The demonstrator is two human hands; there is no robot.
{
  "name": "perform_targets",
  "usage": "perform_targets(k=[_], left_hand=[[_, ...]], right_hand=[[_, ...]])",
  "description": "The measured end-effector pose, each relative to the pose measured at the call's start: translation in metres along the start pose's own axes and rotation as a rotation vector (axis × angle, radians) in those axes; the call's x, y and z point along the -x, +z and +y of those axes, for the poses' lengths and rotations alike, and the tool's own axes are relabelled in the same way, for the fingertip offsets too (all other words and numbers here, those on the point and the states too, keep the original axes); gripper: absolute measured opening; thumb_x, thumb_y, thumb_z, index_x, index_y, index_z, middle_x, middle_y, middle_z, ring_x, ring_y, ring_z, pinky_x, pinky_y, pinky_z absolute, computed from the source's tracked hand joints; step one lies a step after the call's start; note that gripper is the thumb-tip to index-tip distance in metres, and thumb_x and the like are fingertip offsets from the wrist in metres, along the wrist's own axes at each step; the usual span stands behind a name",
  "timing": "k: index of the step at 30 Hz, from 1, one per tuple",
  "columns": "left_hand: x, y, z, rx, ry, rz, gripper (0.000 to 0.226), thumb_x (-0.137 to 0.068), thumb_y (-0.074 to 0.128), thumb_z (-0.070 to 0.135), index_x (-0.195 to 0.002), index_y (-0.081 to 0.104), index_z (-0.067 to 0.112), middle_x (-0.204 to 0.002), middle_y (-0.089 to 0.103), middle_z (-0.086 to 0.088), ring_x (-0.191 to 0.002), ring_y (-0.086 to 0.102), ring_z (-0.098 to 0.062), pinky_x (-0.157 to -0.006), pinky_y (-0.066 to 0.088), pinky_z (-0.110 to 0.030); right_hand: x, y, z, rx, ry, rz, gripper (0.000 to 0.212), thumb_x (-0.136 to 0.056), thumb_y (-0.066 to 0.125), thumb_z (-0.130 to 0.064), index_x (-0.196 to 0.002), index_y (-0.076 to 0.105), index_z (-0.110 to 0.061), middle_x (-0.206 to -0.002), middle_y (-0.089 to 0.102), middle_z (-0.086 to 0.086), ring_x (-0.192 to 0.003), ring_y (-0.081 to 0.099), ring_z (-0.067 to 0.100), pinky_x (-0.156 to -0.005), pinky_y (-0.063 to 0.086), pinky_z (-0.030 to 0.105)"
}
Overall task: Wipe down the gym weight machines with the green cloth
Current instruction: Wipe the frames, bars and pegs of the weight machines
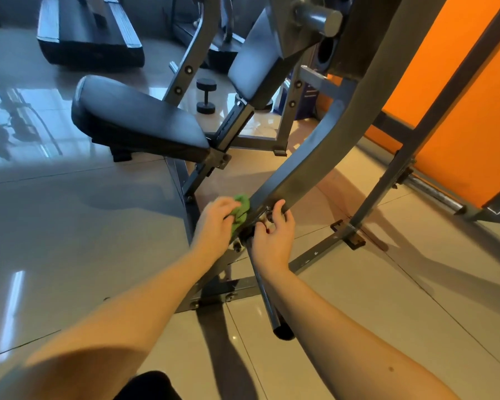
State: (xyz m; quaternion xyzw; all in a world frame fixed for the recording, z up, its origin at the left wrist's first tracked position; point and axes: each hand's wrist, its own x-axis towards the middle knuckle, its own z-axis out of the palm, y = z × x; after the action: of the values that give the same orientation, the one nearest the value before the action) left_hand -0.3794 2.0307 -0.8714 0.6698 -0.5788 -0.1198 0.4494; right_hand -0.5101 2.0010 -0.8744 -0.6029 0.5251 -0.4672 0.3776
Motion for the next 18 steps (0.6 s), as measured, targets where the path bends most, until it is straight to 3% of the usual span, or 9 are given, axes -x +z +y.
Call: perform_targets(k=[3,5,10,14,18], left_hand=[[0.046,0.005,-0.053,-0.042,-0.154,-0.004,0.034,-0.096,0.054,-0.007,-0.123,0.067,0.01,-0.128,0.06,-0.011,-0.119,0.056,-0.025,-0.104,0.049,-0.038],[0.059,0.003,-0.065,-0.043,-0.227,-0.008,0.036,-0.095,0.05,-0.012,-0.12,0.068,0.006,-0.127,0.062,-0.018,-0.12,0.056,-0.035,-0.104,0.047,-0.046],[0.04,-0.006,-0.03,-0.003,-0.174,-0.032,0.032,-0.095,0.052,-0.012,-0.118,0.069,0.002,-0.126,0.062,-0.021,-0.119,0.056,-0.038,-0.102,0.045,-0.04],[0.003,0.0,0.023,0.049,0.004,0.023,0.031,-0.099,0.058,0.004,-0.126,0.067,0.015,-0.13,0.058,0.0,-0.119,0.052,-0.01,-0.096,0.038,-0.014],[0.011,0.007,0.014,0.051,0.045,0.052,0.032,-0.099,0.058,0.005,-0.128,0.066,0.017,-0.127,0.054,0.004,-0.117,0.049,-0.008,-0.097,0.039,-0.015]], right_hand=[[0.002,0.002,-0.001,-0.027,0.037,0.004,0.074,-0.088,0.053,-0.032,-0.152,0.022,-0.051,-0.162,0.022,-0.014,-0.146,0.039,0.019,-0.113,0.044,0.05],[0.002,0.003,-0.001,-0.018,0.041,0.006,0.072,-0.092,0.055,-0.026,-0.155,0.026,-0.045,-0.162,0.022,-0.015,-0.147,0.037,0.018,-0.115,0.042,0.051],[0.002,0.001,-0.007,0.06,0.044,0.029,0.07,-0.097,0.059,-0.017,-0.157,0.029,-0.037,-0.164,0.024,-0.005,-0.144,0.042,0.022,-0.115,0.043,0.049],[0.001,0.001,-0.003,0.091,0.031,0.042,0.071,-0.096,0.061,-0.014,-0.157,0.03,-0.033,-0.161,0.03,-0.005,-0.146,0.038,0.022,-0.114,0.044,0.051],[0.0,0.004,0.006,0.11,0.005,0.046,0.072,-0.095,0.061,-0.019,-0.155,0.027,-0.038,-0.159,0.03,-0.006,-0.14,0.047,0.026,-0.11,0.047,0.052]])
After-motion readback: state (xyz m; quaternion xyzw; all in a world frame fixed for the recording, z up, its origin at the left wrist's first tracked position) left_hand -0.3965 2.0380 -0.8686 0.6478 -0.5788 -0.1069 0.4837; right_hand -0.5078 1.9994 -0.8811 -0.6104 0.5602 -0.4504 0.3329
